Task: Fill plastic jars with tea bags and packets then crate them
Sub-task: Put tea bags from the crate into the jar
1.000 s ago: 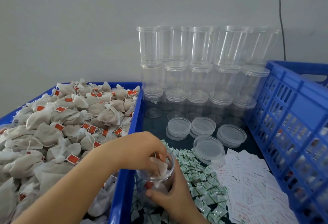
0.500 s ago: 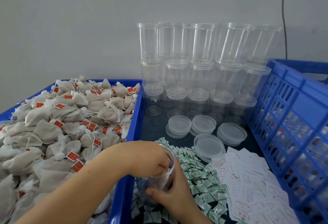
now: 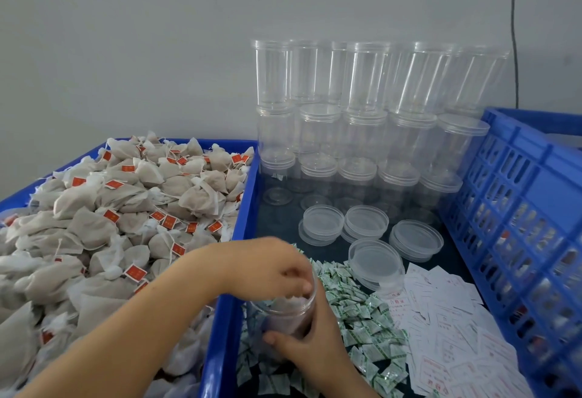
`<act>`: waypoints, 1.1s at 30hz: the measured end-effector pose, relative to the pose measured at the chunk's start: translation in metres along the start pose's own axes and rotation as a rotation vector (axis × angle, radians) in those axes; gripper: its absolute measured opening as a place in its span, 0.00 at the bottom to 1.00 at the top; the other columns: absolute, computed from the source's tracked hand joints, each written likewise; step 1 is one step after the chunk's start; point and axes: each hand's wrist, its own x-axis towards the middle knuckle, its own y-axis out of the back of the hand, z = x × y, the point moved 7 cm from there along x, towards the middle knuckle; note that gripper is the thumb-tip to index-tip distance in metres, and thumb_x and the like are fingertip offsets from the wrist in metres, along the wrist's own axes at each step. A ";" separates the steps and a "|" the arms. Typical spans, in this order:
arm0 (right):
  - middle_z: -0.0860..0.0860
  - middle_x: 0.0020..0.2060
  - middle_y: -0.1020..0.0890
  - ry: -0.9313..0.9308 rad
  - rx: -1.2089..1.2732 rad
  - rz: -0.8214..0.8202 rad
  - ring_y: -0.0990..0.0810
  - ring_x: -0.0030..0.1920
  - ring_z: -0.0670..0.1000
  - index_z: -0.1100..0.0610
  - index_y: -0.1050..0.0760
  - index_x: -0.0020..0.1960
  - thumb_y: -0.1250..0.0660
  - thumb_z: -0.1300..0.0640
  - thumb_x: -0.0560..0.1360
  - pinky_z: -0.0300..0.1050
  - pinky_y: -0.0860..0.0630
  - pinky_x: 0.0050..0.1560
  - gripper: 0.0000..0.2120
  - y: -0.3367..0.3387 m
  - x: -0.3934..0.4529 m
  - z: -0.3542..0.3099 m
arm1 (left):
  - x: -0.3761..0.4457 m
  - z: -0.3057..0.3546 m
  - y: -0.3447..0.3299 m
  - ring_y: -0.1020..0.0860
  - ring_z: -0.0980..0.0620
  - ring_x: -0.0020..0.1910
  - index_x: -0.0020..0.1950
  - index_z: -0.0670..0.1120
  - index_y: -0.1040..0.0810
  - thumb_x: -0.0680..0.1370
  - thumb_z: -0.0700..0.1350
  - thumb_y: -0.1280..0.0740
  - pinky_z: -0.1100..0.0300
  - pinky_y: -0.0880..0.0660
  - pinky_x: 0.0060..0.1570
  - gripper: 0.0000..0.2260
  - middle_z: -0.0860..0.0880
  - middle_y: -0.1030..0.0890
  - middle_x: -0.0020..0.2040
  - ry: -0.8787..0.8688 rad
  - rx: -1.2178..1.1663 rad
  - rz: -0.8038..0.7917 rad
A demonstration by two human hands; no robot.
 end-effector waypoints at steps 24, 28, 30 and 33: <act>0.32 0.54 0.23 -0.091 0.013 -0.030 0.20 0.57 0.40 0.25 0.34 0.64 0.18 0.46 0.57 0.31 0.24 0.50 0.43 -0.001 -0.007 0.002 | -0.001 -0.189 0.007 0.61 0.42 0.76 0.76 0.53 0.41 0.81 0.57 0.48 0.43 0.56 0.73 0.23 0.44 0.57 0.78 0.771 0.243 0.504; 0.30 0.52 0.24 -0.106 0.021 -0.028 0.21 0.57 0.39 0.24 0.35 0.65 0.18 0.44 0.56 0.31 0.24 0.50 0.43 -0.002 -0.007 0.003 | 0.000 -0.186 0.011 0.56 0.45 0.77 0.77 0.48 0.45 0.81 0.56 0.47 0.44 0.53 0.74 0.26 0.45 0.52 0.79 0.761 0.274 0.531; 0.30 0.52 0.24 -0.106 0.018 -0.029 0.21 0.57 0.39 0.24 0.35 0.64 0.18 0.44 0.56 0.30 0.24 0.50 0.43 -0.002 -0.007 0.002 | -0.002 -0.184 0.016 0.51 0.46 0.77 0.77 0.45 0.44 0.81 0.54 0.45 0.46 0.50 0.74 0.26 0.45 0.47 0.78 0.764 0.262 0.585; 0.30 0.52 0.25 -0.120 0.027 -0.029 0.21 0.57 0.38 0.23 0.35 0.64 0.18 0.43 0.56 0.30 0.24 0.49 0.43 -0.002 -0.008 0.003 | -0.008 -0.182 0.026 0.40 0.46 0.73 0.72 0.41 0.35 0.81 0.49 0.43 0.48 0.42 0.70 0.22 0.44 0.36 0.74 0.753 0.241 0.688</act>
